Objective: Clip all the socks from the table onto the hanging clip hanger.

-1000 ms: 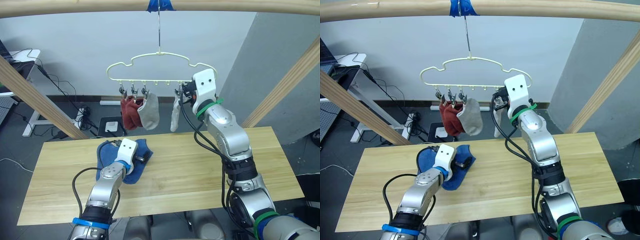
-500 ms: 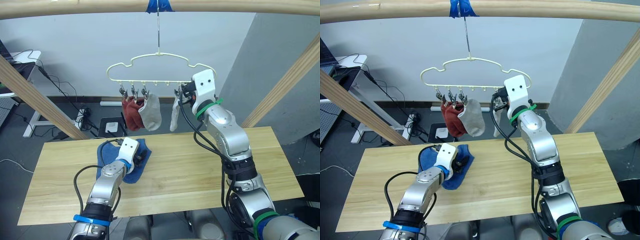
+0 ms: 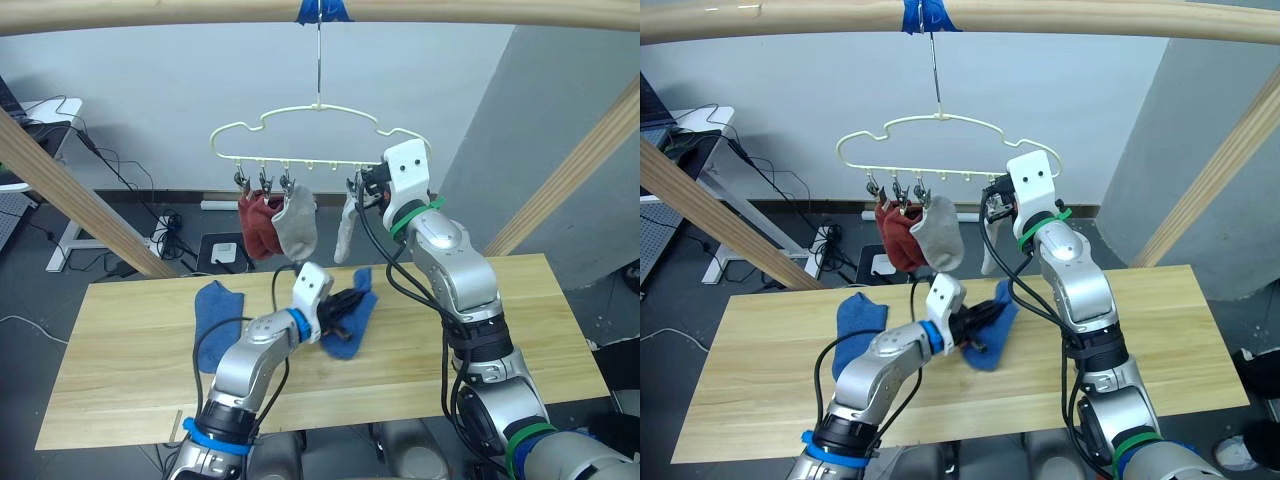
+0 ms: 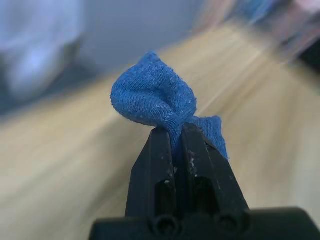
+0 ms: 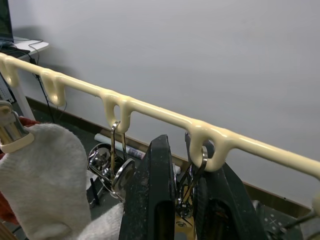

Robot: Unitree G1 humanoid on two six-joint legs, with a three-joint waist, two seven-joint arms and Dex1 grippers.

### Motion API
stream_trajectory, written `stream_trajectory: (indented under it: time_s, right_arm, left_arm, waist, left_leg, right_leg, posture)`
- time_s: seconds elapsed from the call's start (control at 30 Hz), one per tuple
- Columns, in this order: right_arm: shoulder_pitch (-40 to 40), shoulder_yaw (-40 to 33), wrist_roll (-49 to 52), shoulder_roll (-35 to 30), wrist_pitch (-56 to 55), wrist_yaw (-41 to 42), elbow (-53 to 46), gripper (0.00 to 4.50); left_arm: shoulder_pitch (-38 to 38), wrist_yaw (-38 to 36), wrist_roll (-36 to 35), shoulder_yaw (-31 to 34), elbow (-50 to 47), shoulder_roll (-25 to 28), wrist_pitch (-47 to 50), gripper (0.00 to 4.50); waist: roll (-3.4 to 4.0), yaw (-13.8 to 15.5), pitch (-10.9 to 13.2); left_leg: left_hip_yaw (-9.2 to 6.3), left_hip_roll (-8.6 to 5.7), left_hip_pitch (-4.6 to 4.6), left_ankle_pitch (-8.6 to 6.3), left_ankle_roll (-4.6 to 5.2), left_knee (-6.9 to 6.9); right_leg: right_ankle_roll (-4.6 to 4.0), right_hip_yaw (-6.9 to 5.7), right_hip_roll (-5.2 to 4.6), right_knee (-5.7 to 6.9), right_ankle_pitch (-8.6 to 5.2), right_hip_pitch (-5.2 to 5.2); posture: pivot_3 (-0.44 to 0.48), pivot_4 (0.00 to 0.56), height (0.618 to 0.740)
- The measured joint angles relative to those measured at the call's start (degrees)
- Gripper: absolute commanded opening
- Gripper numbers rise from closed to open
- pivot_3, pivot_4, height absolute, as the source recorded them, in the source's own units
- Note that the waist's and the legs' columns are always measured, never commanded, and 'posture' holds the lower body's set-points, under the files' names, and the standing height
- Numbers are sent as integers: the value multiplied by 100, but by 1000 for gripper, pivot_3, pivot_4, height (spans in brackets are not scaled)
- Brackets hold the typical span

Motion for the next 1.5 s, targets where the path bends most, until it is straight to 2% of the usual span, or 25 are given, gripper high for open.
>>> stream_trajectory:
  time_s: [0.2,0.47,1.4,1.5]
  right_arm:
    - [-2,-5,0,0,71,-8,-55,96]
    - [-3,-12,8,7,187,-21,-137,96]
    - [-3,-49,56,56,379,-24,-195,96]
    - [-2,-111,131,125,389,-27,-203,1145]
  left_arm:
    - [-270,551,-54,83,205,-683,-232,0]
    - [-783,1129,-127,575,884,-1135,-792,0]
    - [-1216,1666,-869,717,877,-1338,-700,0]
    - [-1221,1669,-870,723,878,-1339,-700,0]
  waist:
    - [0,10,0]
    - [0,6,0]
    - [0,7,0]
    - [0,8,0]
  left_leg:
    - [0,-4,-3,0,0,2]
    - [-1,-4,-9,0,0,1]
    - [-1,-5,-12,0,0,3]
    - [-2,-5,-12,0,0,2]
  right_leg:
    - [0,-1,0,-4,0,0]
    - [2,-3,1,-12,1,-1]
    - [3,-4,1,-13,1,-3]
    - [3,-4,1,-14,1,-3]
  posture:
    - [-192,255,740]
    - [-201,253,740]
    - [-199,258,740]
    - [-199,259,740]
